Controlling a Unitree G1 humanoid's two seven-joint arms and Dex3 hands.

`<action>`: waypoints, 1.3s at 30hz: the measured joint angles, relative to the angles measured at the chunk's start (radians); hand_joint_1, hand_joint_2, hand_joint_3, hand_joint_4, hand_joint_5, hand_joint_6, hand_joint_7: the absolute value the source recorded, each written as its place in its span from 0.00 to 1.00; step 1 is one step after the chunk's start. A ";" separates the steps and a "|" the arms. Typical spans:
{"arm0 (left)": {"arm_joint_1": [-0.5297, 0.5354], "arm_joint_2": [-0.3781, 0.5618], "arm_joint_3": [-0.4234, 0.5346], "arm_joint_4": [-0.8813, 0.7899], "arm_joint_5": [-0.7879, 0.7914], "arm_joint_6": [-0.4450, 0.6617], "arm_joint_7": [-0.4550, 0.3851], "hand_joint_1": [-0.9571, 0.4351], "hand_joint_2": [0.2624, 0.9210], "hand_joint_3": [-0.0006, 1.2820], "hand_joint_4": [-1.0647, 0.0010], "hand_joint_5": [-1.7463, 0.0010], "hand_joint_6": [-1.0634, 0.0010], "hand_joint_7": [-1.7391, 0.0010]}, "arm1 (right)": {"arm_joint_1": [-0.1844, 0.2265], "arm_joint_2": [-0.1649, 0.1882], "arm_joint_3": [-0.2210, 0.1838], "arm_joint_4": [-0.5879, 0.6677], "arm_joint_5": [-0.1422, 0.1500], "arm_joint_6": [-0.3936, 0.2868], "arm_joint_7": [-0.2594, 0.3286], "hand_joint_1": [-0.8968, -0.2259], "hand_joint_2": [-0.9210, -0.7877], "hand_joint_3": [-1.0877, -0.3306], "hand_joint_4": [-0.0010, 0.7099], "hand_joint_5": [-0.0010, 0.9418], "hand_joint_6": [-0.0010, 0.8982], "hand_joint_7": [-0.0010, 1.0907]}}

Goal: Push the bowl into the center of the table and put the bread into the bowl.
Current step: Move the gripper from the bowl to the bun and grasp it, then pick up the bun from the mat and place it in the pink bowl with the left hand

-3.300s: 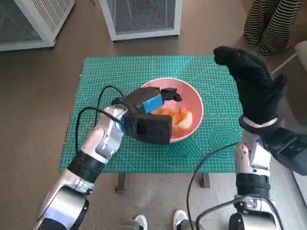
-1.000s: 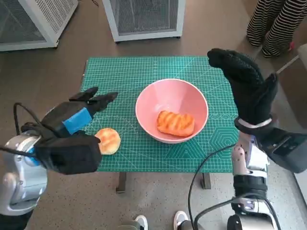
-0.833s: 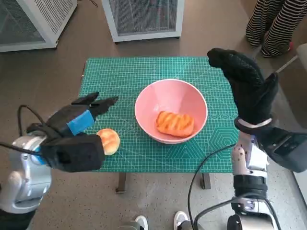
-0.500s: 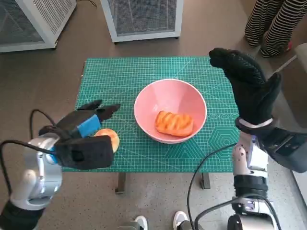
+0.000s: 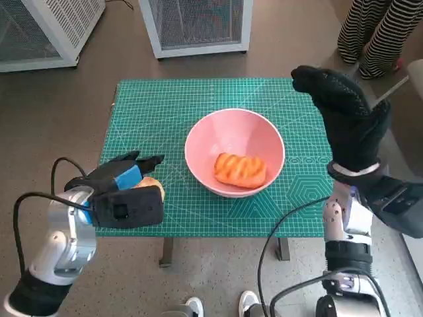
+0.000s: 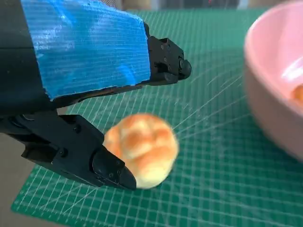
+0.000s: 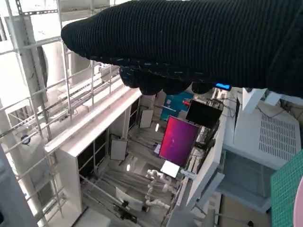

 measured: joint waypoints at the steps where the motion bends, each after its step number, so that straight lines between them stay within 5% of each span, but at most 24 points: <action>1: -0.001 -0.002 -0.005 0.009 0.005 0.002 0.000 0.68 0.75 0.00 0.93 0.99 0.76 0.99 | 0.000 0.000 0.000 0.000 0.000 0.000 0.000 0.42 0.00 0.59 0.31 0.00 0.01 0.52; 10: -0.016 -0.031 -0.040 0.105 0.045 0.005 0.033 0.74 0.79 0.01 0.78 0.98 0.64 0.98 | 0.000 0.000 0.000 0.002 0.000 -0.008 0.001 0.42 0.00 0.59 0.31 0.00 0.01 0.52; 12: -0.022 -0.037 -0.048 0.128 0.058 0.005 0.046 0.75 0.81 0.02 0.66 0.97 0.57 0.97 | 0.000 -0.001 0.000 0.002 0.000 -0.009 0.001 0.42 0.00 0.59 0.31 0.00 0.01 0.52; 13: -0.024 -0.040 -0.052 0.137 0.066 0.004 0.055 0.75 0.83 0.03 0.49 0.93 0.47 0.94 | 0.000 -0.001 0.000 0.002 0.000 -0.010 0.002 0.42 0.00 0.59 0.31 0.00 0.01 0.52; 14: -0.026 -0.042 -0.057 0.150 0.078 -0.003 0.068 0.75 0.84 0.03 0.43 0.91 0.43 0.93 | 0.000 -0.001 0.000 0.002 0.000 -0.010 0.003 0.42 0.00 0.59 0.31 0.00 0.01 0.52; 15: -0.028 -0.043 -0.062 0.160 0.086 -0.010 0.082 0.73 0.90 0.03 0.37 0.70 0.42 0.74 | 0.000 -0.001 0.000 0.002 0.000 -0.010 0.004 0.43 0.00 0.59 0.31 0.00 0.01 0.52; 18: -0.030 -0.043 -0.072 0.183 0.110 -0.049 0.127 0.70 0.94 0.04 0.32 0.43 0.37 0.52 | 0.000 -0.002 0.000 0.002 0.000 -0.010 0.004 0.43 0.00 0.59 0.31 0.00 0.01 0.52; 21: -0.030 -0.040 -0.073 0.201 0.122 -0.103 0.174 0.69 0.72 0.29 0.35 0.31 0.38 0.39 | 0.000 -0.002 0.000 0.002 0.000 -0.010 0.007 0.43 0.00 0.59 0.31 0.00 0.01 0.52; 24: -0.030 -0.036 -0.073 0.205 0.126 -0.136 0.201 0.69 0.63 0.39 0.36 0.27 0.39 0.34 | 0.000 -0.002 -0.001 0.004 0.000 -0.010 0.010 0.43 0.00 0.59 0.31 0.00 0.01 0.52; 30: -0.029 -0.031 -0.060 0.194 0.126 -0.160 0.219 0.69 0.82 0.20 0.33 0.31 0.38 0.36 | 0.000 -0.002 -0.001 0.004 0.000 -0.010 0.014 0.43 0.00 0.59 0.31 0.00 0.01 0.52; 39: -0.021 -0.023 0.010 0.106 0.118 -0.157 0.218 0.69 0.94 0.08 0.30 0.35 0.40 0.34 | 0.000 -0.002 0.000 0.004 0.000 -0.010 0.017 0.43 0.00 0.59 0.31 0.00 0.01 0.52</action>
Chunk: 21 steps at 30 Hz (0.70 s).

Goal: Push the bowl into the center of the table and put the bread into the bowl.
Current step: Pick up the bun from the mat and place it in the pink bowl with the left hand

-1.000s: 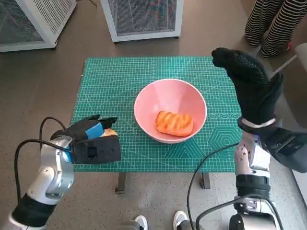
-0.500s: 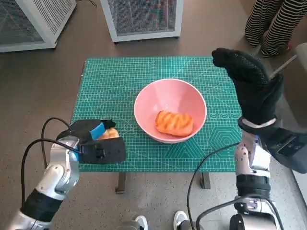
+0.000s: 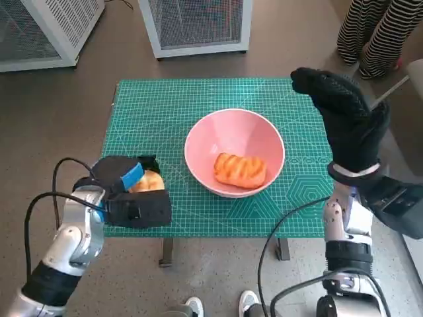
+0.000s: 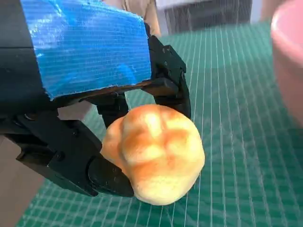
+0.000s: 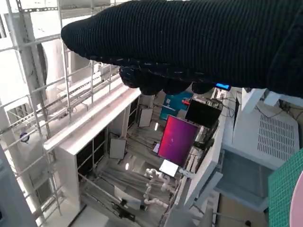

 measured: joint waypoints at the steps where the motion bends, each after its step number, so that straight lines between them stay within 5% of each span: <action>1: 0.000 0.002 0.012 -0.014 -0.003 0.001 -0.002 0.69 0.95 0.08 0.30 0.36 0.40 0.34 | 0.000 0.000 0.000 0.000 0.000 0.000 0.000 0.43 0.00 0.59 0.31 0.00 0.01 0.52; 11: -0.017 0.007 0.146 -0.153 -0.077 0.010 -0.025 0.69 0.97 0.03 0.27 0.39 0.35 0.36 | -0.001 -0.002 -0.003 0.003 0.001 0.001 0.002 0.42 0.00 0.60 0.32 0.00 0.02 0.51; 21: -0.150 -0.028 0.191 -0.192 -0.111 0.011 0.011 0.69 0.96 0.01 0.22 0.46 0.34 0.34 | -0.011 0.000 -0.003 0.016 0.000 0.001 0.003 0.42 0.00 0.59 0.31 0.00 0.02 0.51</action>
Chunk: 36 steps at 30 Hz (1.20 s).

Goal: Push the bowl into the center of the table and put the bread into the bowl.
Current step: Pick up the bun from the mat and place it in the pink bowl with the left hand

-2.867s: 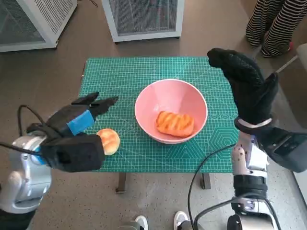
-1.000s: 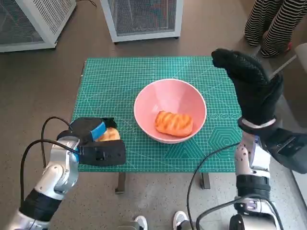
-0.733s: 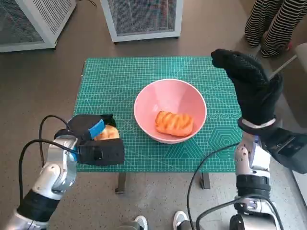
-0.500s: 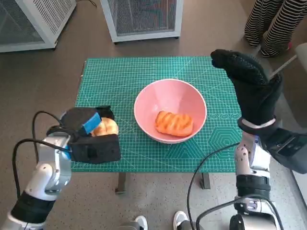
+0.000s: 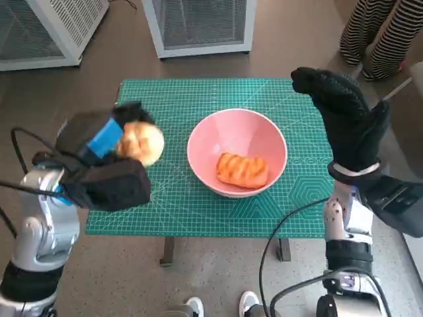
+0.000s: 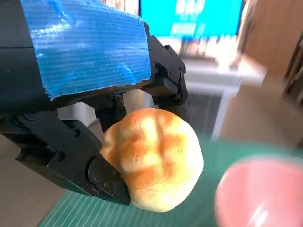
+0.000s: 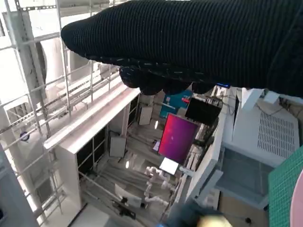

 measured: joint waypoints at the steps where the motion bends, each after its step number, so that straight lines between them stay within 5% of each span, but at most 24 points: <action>1: -0.016 -0.007 -0.004 0.001 0.001 0.000 0.006 0.69 0.96 0.01 0.22 0.46 0.34 0.34 | -0.001 0.001 0.001 0.000 0.000 0.000 0.000 0.42 0.00 0.59 0.31 0.00 0.02 0.51; 11: -0.187 -0.113 -0.123 0.060 0.034 -0.011 0.017 0.69 0.97 0.02 0.24 0.43 0.35 0.34 | -0.004 0.002 0.004 -0.002 -0.001 0.000 -0.001 0.41 0.00 0.59 0.32 0.00 0.02 0.51; 18: -0.279 -0.193 -0.201 0.242 0.020 -0.133 0.057 0.69 1.00 0.02 0.28 0.39 0.39 0.33 | 0.000 0.003 0.006 -0.018 -0.002 0.000 -0.003 0.41 0.00 0.59 0.32 0.00 0.01 0.52; 28: -0.336 -0.279 -0.259 0.511 -0.005 -0.237 0.101 0.69 1.00 0.04 0.31 0.35 0.41 0.34 | 0.020 0.001 0.000 -0.021 -0.006 -0.016 -0.006 0.42 0.00 0.58 0.32 0.00 0.01 0.52; 36: -0.361 -0.314 -0.297 0.624 -0.005 -0.285 0.119 0.69 1.00 0.04 0.32 0.37 0.41 0.31 | 0.030 0.001 0.001 -0.026 -0.038 -0.029 -0.031 0.43 0.00 0.57 0.32 0.00 0.01 0.52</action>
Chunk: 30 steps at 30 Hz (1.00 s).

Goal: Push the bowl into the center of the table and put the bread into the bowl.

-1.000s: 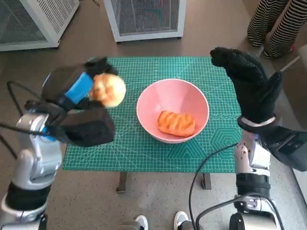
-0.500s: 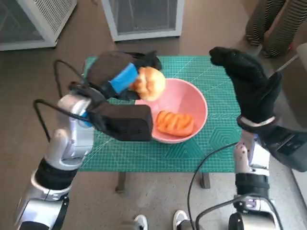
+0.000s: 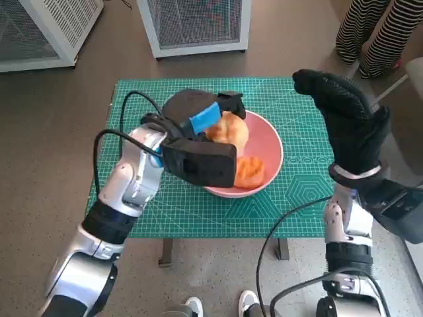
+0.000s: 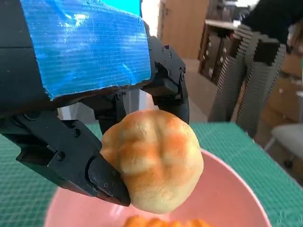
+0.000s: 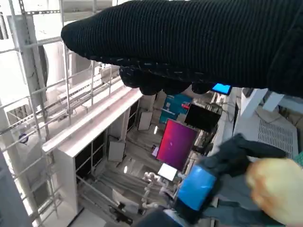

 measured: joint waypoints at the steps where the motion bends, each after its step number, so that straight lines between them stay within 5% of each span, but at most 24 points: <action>1: -0.001 -0.002 -0.004 0.009 0.001 -0.008 0.004 0.69 1.00 0.04 0.32 0.37 0.41 0.31 | 0.002 0.000 0.001 -0.002 -0.002 0.000 -0.003 0.43 0.00 0.57 0.32 0.00 0.01 0.52; 5: -0.002 -0.003 -0.018 0.034 0.004 -0.030 0.017 0.69 1.00 0.08 0.34 0.31 0.49 0.31 | 0.010 0.000 0.001 -0.013 -0.006 0.000 -0.017 0.42 0.00 0.57 0.32 0.00 0.01 0.52; 7: -0.002 -0.003 -0.020 0.046 0.004 -0.039 0.022 0.69 1.00 0.13 0.45 0.27 0.53 0.26 | 0.011 0.000 0.002 -0.017 -0.007 0.000 -0.020 0.42 0.00 0.57 0.32 0.00 0.01 0.52; 9: -0.002 -0.003 -0.021 0.056 0.004 -0.041 0.022 0.69 0.94 0.13 0.49 0.54 0.59 0.54 | 0.011 0.000 0.002 -0.019 -0.011 0.000 -0.026 0.42 0.00 0.57 0.32 0.00 0.01 0.52; 12: -0.002 -0.002 -0.022 0.063 0.004 -0.040 0.022 0.67 0.92 0.09 0.61 0.84 0.63 0.79 | 0.013 0.000 0.003 -0.023 -0.016 0.000 -0.033 0.42 0.00 0.57 0.32 0.00 0.01 0.52; 15: -0.001 -0.001 -0.021 0.062 0.003 -0.037 0.022 0.63 0.91 0.06 0.74 0.95 0.69 0.90 | 0.016 0.000 0.006 -0.026 -0.024 0.000 -0.041 0.42 0.00 0.57 0.32 0.00 0.01 0.52; 24: 0.021 0.025 -0.010 0.041 -0.010 -0.063 0.024 0.50 0.90 0.03 0.92 1.00 0.78 0.98 | 0.017 0.001 0.010 -0.035 -0.040 0.000 -0.058 0.43 0.00 0.57 0.32 0.00 0.01 0.52; 30: 0.064 0.058 0.078 0.049 -0.143 -0.224 0.049 0.47 0.90 0.02 0.99 1.00 0.88 1.00 | 0.017 0.001 0.013 -0.036 -0.040 0.000 -0.062 0.43 0.00 0.56 0.32 0.00 0.01 0.52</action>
